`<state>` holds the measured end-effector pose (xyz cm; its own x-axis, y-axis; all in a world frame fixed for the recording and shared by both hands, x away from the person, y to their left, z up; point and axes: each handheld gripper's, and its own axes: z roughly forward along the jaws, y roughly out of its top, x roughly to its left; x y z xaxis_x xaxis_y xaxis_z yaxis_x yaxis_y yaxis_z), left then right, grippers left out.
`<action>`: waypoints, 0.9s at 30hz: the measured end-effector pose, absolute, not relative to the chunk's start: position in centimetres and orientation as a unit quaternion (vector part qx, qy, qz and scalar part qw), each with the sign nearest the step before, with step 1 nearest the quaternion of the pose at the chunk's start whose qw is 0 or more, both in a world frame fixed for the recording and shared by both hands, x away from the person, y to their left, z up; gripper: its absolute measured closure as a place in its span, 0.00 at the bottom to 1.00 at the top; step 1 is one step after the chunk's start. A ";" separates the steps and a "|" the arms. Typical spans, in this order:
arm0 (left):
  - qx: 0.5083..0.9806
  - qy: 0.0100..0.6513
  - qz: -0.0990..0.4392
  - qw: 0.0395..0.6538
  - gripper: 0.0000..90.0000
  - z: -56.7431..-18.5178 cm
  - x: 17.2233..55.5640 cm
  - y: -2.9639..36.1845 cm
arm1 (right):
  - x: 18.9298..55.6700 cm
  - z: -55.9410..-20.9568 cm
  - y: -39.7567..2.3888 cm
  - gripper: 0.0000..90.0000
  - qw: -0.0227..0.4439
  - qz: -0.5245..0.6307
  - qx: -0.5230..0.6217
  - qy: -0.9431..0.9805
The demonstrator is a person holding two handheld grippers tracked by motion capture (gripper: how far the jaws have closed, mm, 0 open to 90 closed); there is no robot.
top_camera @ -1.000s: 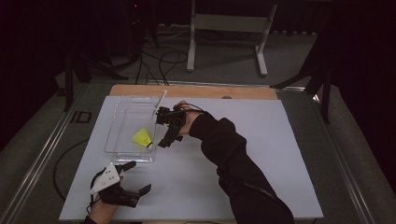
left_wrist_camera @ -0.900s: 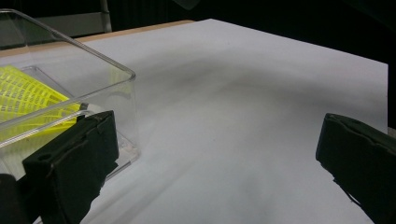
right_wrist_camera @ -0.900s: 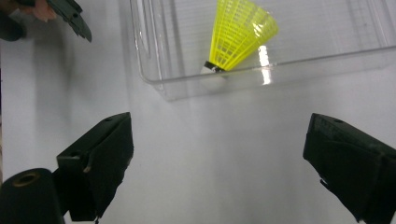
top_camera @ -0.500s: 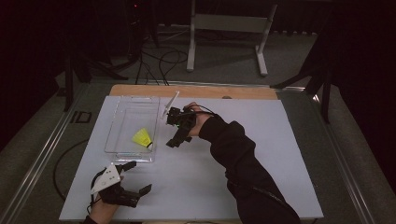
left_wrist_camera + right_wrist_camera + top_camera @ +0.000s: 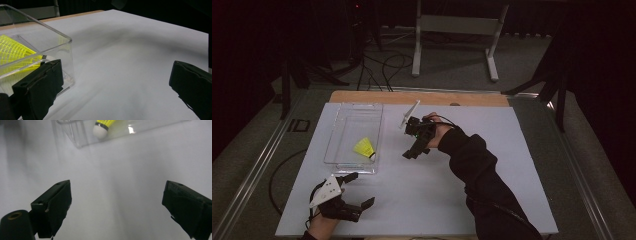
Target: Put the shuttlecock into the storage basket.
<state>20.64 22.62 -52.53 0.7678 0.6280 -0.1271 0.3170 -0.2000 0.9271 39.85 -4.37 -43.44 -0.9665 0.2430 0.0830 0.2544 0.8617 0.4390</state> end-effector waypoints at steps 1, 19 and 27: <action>0.761 0.310 0.141 0.552 0.00 -52.5 20.6 22.6 | 39.8 -43.6 -4.6 0.10 0.011 -0.227 -0.129 -0.965; 0.759 0.313 0.143 0.553 0.00 -52.5 20.7 22.7 | 38.7 -45.6 -9.0 0.10 0.005 -0.245 -0.146 -0.958; 0.761 0.312 0.142 0.551 0.00 -52.5 20.7 22.6 | 37.9 -47.0 -11.3 0.10 0.007 -0.253 -0.150 -0.956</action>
<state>20.68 22.60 -52.53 0.7644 0.6320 -0.1279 0.3186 -0.1977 0.9270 37.85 -11.27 -46.96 -0.9548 0.2835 0.0895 0.2907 0.8274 0.4806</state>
